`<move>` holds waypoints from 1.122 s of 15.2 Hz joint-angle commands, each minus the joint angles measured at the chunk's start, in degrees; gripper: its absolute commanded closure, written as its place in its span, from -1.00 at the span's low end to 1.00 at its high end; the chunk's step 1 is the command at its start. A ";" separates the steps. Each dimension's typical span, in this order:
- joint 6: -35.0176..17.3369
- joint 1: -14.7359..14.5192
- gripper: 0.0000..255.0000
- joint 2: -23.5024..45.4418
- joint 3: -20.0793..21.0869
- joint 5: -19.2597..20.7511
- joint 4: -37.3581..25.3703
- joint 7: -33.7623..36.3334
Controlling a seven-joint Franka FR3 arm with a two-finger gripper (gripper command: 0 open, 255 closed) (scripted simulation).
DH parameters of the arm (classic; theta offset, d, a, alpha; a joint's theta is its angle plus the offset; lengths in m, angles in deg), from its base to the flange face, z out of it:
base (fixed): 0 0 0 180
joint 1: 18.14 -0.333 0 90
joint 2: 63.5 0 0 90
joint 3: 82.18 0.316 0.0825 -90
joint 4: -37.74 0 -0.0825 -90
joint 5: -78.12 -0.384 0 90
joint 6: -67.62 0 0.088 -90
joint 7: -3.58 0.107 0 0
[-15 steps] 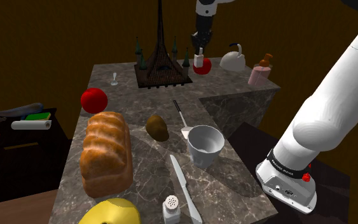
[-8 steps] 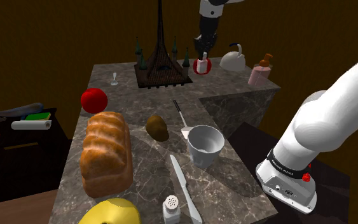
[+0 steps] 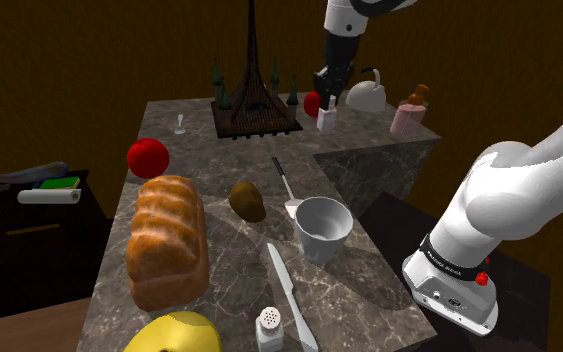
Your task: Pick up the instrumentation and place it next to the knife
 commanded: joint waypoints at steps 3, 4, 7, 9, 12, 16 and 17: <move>1.98 -1.73 1.00 -6.68 3.38 -1.76 4.94 4.07; 2.62 -2.24 1.00 -8.32 4.27 -2.33 5.99 5.09; 4.69 -3.95 1.00 -13.01 7.04 -4.32 8.73 8.25; 6.17 -5.23 1.00 -15.94 9.01 -5.86 10.22 10.44; 8.49 -7.36 1.00 -19.92 12.09 -8.46 11.92 13.92; 11.55 -10.42 1.00 -24.33 16.54 -12.38 13.18 18.88; 12.29 -11.22 1.00 -25.24 17.69 -13.42 13.31 20.18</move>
